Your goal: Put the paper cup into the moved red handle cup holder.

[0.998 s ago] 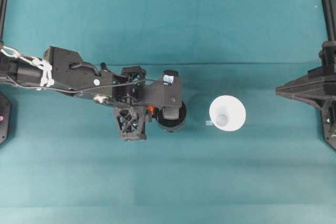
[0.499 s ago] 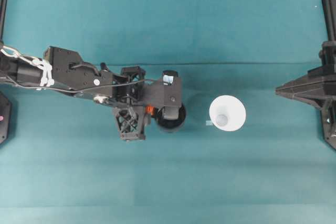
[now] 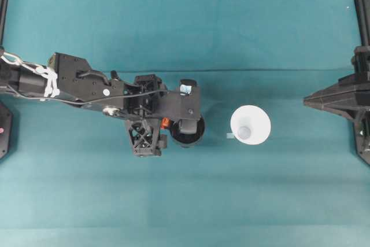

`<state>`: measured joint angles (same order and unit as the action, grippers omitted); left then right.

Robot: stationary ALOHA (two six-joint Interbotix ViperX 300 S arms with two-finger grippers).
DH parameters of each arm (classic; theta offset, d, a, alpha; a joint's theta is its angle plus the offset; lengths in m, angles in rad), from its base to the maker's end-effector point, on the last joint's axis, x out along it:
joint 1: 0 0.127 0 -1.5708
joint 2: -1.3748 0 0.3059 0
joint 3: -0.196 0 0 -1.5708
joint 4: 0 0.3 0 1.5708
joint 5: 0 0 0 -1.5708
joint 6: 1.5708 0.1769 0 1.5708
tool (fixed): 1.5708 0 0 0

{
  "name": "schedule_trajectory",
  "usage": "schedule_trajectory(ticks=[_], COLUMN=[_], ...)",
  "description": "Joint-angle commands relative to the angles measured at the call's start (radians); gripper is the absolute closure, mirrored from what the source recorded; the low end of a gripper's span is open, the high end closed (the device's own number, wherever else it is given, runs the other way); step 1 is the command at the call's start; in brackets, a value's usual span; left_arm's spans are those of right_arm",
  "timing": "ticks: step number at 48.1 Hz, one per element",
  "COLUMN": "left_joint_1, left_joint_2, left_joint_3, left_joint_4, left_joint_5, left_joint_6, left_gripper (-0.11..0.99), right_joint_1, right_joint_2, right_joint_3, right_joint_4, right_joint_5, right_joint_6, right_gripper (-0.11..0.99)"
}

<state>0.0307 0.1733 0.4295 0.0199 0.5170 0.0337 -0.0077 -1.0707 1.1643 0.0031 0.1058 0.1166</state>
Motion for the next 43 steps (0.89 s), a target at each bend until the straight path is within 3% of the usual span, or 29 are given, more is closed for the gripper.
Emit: schedule_trajectory(ticks=[1, 6, 21, 32, 37, 43], left_joint_1=[-0.005, -0.008, -0.032, -0.04, -0.04, -0.04], left_joint_2=[-0.055, -0.118, -0.362, -0.474, -0.495, -0.505], left_joint_3=[0.006, 0.029, 0.163, 0.258, 0.267, 0.275], left_joint_4=[0.003, 0.003, 0.003, 0.002, 0.002, 0.003], left_joint_5=[0.02, 0.046, 0.06, 0.06, 0.061, 0.071], left_joint_6=[0.003, 0.003, -0.003, -0.02, -0.021, -0.021], left_gripper=[-0.06, -0.06, -0.06, -0.06, -0.06, -0.06], right_joint_1=[-0.002, -0.002, -0.028, -0.048, -0.057, -0.067], right_joint_2=[-0.002, -0.002, 0.018, 0.123, 0.19, 0.27], right_joint_3=[-0.028, -0.034, -0.091, -0.176, -0.219, -0.268], right_joint_4=[0.002, 0.002, 0.002, 0.002, 0.002, 0.002], right_joint_5=[-0.002, 0.011, 0.144, 0.244, 0.281, 0.33], right_joint_6=[0.012, 0.018, 0.028, 0.037, 0.051, 0.107], right_gripper=[0.99, 0.99, 0.99, 0.99, 0.99, 0.98])
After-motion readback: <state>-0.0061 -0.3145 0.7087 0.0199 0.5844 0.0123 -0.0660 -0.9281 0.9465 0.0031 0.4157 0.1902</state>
